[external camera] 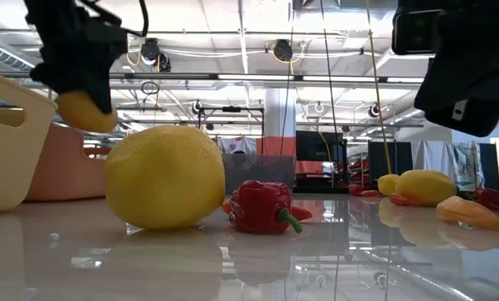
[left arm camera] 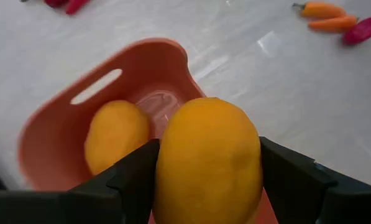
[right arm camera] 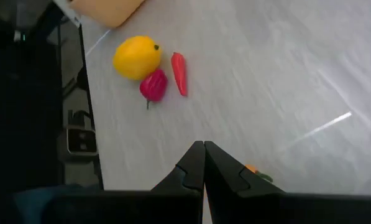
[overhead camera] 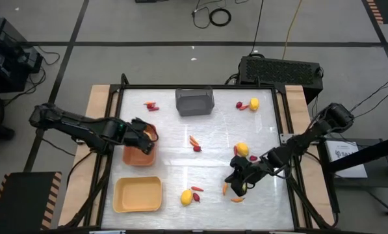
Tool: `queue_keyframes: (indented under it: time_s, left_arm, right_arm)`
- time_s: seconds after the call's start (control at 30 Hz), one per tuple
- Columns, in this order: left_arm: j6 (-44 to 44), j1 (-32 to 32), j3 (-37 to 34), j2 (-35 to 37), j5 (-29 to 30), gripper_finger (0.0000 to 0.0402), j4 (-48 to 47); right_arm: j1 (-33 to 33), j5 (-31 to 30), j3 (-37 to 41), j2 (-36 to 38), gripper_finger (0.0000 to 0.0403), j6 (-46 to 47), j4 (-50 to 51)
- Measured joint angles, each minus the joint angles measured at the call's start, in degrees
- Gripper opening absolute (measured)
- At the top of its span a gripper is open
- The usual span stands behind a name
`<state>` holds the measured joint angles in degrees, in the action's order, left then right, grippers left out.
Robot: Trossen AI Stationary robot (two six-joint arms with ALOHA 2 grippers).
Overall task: Sort produce into baskets
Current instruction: Put the yellow lemon into the orange bin
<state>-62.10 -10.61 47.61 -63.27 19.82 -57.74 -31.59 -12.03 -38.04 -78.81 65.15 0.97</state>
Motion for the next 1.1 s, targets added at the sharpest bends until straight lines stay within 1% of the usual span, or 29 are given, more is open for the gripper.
queue_keyframes:
  time_s: [0.17, 0.33, 0.53, 0.67, 0.73, 0.9, 1.1]
  left_arm:
    - [0.74, 0.40, -4.20, -0.79, 0.76, 0.0259, 2.49]
    - [-4.64, 0.46, -7.17, -1.56, 1.07, 0.0260, 5.43]
    - [-1.54, 0.60, -7.56, -3.39, 2.49, 0.0265, 4.55]
    - [-1.64, 1.87, -7.56, -3.75, 2.59, 0.0288, 4.94]
    - [-1.94, 2.71, -7.56, -3.71, 2.64, 0.0303, 5.31]
    - [0.07, 4.70, -7.56, -3.71, 2.18, 0.0334, 7.17]
    - [1.42, 6.43, -4.43, -3.67, 1.25, 0.0340, 7.29]
  right_arm:
    - [0.54, -4.42, -0.01, -0.02, 0.0000, 4.73, -1.71]
    - [2.19, -4.66, 0.00, -0.04, 0.0000, 6.42, -5.39]
    - [4.29, -5.57, -0.02, -0.04, 0.0000, 8.58, -10.01]
    - [5.29, -7.25, -0.02, -0.04, 0.0000, 7.38, -11.25]
    - [5.95, -6.95, -0.02, -0.03, 0.0000, 6.18, -11.69]
    - [7.35, -2.98, -0.02, -0.02, 0.0000, 3.35, -13.26]
    - [7.48, 0.31, -0.02, -0.03, 0.0000, -0.35, -13.24]
